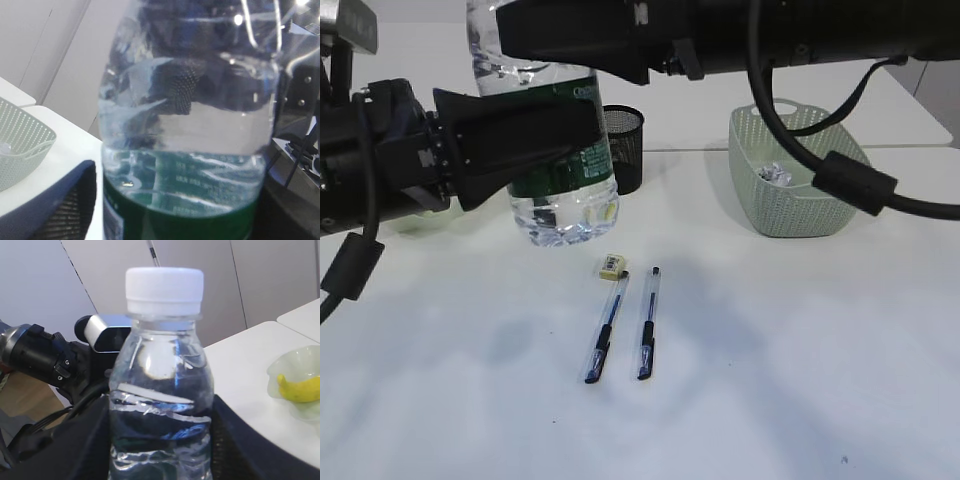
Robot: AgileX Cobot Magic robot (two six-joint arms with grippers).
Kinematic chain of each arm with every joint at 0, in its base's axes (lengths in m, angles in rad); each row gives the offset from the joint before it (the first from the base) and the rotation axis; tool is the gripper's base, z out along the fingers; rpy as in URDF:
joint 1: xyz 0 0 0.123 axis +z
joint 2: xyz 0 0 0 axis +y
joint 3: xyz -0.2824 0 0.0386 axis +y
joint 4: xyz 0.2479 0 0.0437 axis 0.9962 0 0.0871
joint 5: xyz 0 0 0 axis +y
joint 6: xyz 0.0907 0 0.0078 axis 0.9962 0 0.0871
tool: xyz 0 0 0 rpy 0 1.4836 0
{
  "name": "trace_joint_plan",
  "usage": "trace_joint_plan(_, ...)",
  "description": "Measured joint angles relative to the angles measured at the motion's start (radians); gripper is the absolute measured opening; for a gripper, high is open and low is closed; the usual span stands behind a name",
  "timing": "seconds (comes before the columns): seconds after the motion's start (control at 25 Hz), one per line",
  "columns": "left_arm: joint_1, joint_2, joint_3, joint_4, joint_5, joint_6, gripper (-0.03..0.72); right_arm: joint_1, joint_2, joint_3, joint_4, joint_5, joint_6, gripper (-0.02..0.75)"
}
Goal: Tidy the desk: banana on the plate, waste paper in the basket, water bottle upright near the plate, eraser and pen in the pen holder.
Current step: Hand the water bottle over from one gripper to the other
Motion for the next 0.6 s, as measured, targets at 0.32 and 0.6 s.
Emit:
trace_joint_plan(0.32, -0.002, -0.005, 0.0, -0.009, -0.006, 0.002, 0.52, 0.0, 0.0, 0.0, -0.014, 0.0, 0.002, 0.382)
trace_joint_plan(0.6, -0.003, -0.005, 0.0, -0.009, -0.006, 0.002, 0.426, 0.0, 0.0, 0.0, -0.017, -0.004, 0.002, 0.382)
